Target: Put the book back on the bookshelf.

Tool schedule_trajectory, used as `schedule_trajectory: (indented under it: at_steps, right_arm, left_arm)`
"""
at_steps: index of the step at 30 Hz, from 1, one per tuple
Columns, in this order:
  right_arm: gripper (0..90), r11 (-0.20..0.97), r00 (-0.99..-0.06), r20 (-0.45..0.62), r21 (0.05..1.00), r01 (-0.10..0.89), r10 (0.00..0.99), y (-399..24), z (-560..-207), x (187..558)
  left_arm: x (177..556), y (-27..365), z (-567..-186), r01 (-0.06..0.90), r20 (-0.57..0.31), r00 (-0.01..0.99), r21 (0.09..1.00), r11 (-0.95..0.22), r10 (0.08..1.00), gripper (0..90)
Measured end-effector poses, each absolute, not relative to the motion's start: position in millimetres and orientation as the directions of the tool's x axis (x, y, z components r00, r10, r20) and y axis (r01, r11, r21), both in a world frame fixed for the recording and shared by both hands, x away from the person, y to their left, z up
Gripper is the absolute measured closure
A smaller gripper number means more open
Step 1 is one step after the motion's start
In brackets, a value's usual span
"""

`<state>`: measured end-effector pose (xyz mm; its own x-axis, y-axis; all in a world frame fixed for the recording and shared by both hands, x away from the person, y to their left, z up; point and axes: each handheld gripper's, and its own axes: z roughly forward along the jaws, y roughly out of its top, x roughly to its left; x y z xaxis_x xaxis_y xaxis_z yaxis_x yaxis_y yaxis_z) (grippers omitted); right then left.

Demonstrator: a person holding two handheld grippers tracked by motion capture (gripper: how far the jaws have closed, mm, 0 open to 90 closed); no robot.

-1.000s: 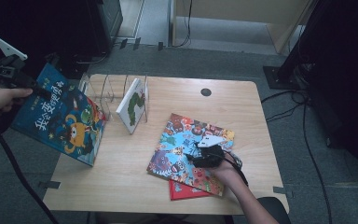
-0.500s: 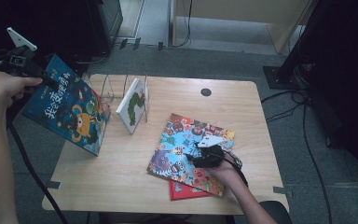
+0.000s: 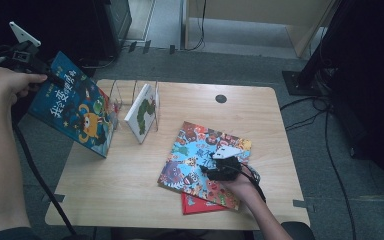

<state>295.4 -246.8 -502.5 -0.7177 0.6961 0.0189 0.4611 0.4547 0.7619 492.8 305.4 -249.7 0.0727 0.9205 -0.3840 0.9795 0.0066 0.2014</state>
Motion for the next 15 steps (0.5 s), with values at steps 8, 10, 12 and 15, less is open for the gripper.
schedule_trajectory:
  at_steps: [8, 10, 12, 15]
  right_arm:
    - [37.5, 0.451, -0.713, 0.021, 0.761, 0.466, 0.701, -247.3, -502.5, 294.1]
    - [37.4, 0.450, -0.712, 0.022, 0.761, 0.467, 0.701, -247.3, -502.5, 294.1]
    - [37.4, 0.450, -0.712, 0.022, 0.761, 0.467, 0.701, -247.4, -502.5, 294.2]
    - [37.4, 0.450, -0.712, 0.022, 0.761, 0.466, 0.701, -247.3, -502.5, 294.1]
  left_arm:
    - [503.1, 310.9, -255.6, 0.977, -0.400, 0.065, 0.213, 0.024, 0.914, 83.4]
    - [503.8, 312.1, -257.0, 0.974, -0.405, 0.063, 0.222, 0.032, 0.912, 83.1]
    - [504.5, 313.3, -257.8, 0.974, -0.407, 0.051, 0.221, 0.044, 0.912, 83.1]
    - [504.4, 313.7, -259.1, 0.971, -0.400, 0.057, 0.236, 0.043, 0.915, 82.7]
